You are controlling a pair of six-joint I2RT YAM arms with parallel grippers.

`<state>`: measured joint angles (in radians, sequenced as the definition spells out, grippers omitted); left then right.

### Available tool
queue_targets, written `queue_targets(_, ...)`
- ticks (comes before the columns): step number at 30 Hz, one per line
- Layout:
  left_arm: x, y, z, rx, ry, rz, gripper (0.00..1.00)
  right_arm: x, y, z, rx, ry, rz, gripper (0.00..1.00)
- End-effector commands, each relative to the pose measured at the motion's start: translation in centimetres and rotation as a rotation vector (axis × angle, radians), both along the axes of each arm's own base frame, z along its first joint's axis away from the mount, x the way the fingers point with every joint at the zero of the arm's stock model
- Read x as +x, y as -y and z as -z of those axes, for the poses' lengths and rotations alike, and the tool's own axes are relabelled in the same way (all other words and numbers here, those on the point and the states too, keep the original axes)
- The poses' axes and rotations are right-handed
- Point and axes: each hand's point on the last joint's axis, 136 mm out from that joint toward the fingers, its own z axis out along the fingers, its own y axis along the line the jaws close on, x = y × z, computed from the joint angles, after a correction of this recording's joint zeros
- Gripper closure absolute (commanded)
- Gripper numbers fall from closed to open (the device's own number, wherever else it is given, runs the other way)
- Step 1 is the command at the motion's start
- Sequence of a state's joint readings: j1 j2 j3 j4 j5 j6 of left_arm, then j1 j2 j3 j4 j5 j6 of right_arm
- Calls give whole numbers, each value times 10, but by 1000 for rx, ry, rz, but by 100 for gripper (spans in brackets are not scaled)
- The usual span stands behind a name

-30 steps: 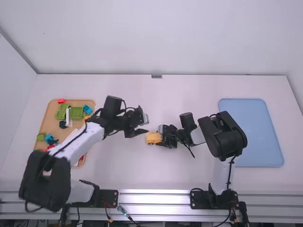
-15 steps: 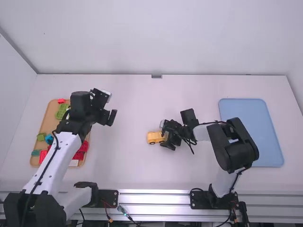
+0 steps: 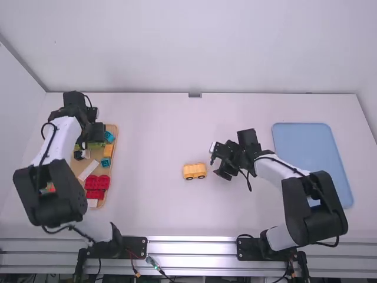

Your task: Assemble lego blocks to make yellow taxi

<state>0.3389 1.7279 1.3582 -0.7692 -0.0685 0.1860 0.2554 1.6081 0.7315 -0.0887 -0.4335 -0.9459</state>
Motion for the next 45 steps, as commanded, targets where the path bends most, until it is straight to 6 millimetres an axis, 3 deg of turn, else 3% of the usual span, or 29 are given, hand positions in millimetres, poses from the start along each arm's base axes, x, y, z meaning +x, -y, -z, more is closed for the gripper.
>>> queue_targets(1, 5, -4, 19, -48, -78, 47, 40, 10, 1, -12, 6, 40, 8, 1)
queue_targets(3, 6, -1, 31, -78, -130, 67, 45, 10, 0, -12, 6, 42, 5, 1)
queue_targets(9, 13, 3, 64, -116, -167, 84, 41, 9, -4, -12, 3, 45, -8, 1)
queue_targets(12, 12, 8, 71, -140, -163, 105, 42, 9, -4, -12, 3, 43, -5, 1)
queue_targets(15, 12, 9, 80, -141, -152, 102, 50, 8, -4, -12, 6, 42, -6, 1)
queue_targets(24, 4, 10, 102, -139, -148, 52, 47, 8, -4, -12, 6, 42, -6, 1)
queue_targets(34, 6, -13, 96, -27, -149, -21, 49, 7, -7, -13, 25, 38, -18, 1)
queue_targets(45, 12, -5, 57, -94, -174, -22, 53, 7, -7, -13, 25, 37, -18, 1)
